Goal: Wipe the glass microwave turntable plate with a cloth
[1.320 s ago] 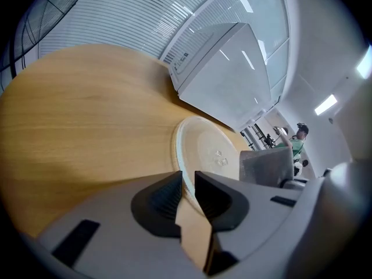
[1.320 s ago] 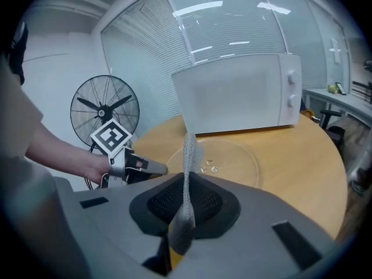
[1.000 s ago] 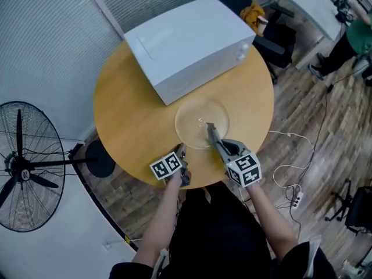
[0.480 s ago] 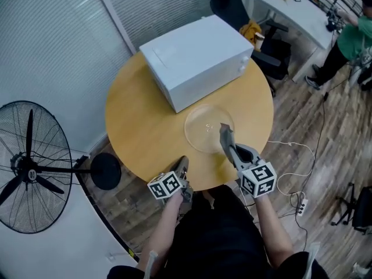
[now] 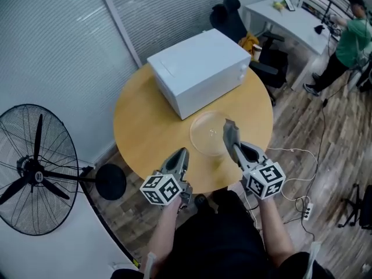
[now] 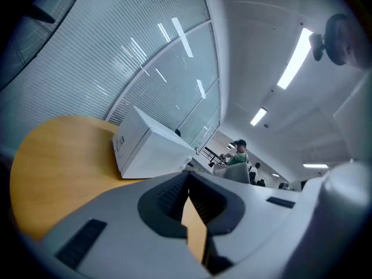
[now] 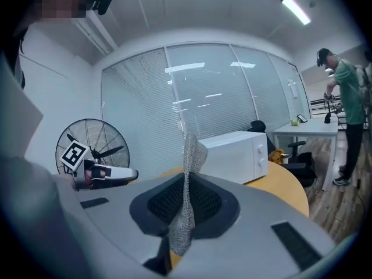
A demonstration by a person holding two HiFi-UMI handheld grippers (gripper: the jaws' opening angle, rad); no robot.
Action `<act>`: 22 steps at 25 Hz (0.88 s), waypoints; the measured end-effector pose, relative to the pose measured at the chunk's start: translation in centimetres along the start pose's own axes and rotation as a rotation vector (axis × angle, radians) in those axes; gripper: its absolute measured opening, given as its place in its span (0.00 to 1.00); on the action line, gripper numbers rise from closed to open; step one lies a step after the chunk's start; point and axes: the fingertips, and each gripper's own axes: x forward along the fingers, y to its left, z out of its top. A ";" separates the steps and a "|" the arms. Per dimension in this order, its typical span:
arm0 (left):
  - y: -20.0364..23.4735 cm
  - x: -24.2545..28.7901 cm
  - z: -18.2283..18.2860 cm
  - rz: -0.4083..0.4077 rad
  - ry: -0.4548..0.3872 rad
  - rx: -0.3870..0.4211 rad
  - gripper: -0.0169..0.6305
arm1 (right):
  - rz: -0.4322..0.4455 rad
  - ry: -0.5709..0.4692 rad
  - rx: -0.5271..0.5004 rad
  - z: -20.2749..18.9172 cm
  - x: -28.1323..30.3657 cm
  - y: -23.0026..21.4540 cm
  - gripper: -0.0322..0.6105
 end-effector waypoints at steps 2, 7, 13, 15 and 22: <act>-1.0 -0.4 1.1 -0.029 0.005 0.017 0.02 | 0.006 -0.027 -0.012 1.1 -0.4 0.6 0.08; -2.2 -1.9 2.6 -0.041 -0.011 0.079 0.02 | 0.010 -0.053 -0.022 1.9 -1.2 1.9 0.08; -2.3 -2.0 2.8 -0.031 -0.011 0.107 0.02 | 0.022 -0.044 -0.025 1.8 -1.3 2.4 0.08; -2.4 -2.0 2.6 -0.029 -0.010 0.109 0.02 | 0.028 -0.041 -0.037 1.8 -1.4 2.6 0.08; -2.4 -2.1 2.6 -0.032 -0.001 0.140 0.02 | 0.032 -0.051 -0.064 2.4 -1.4 3.2 0.08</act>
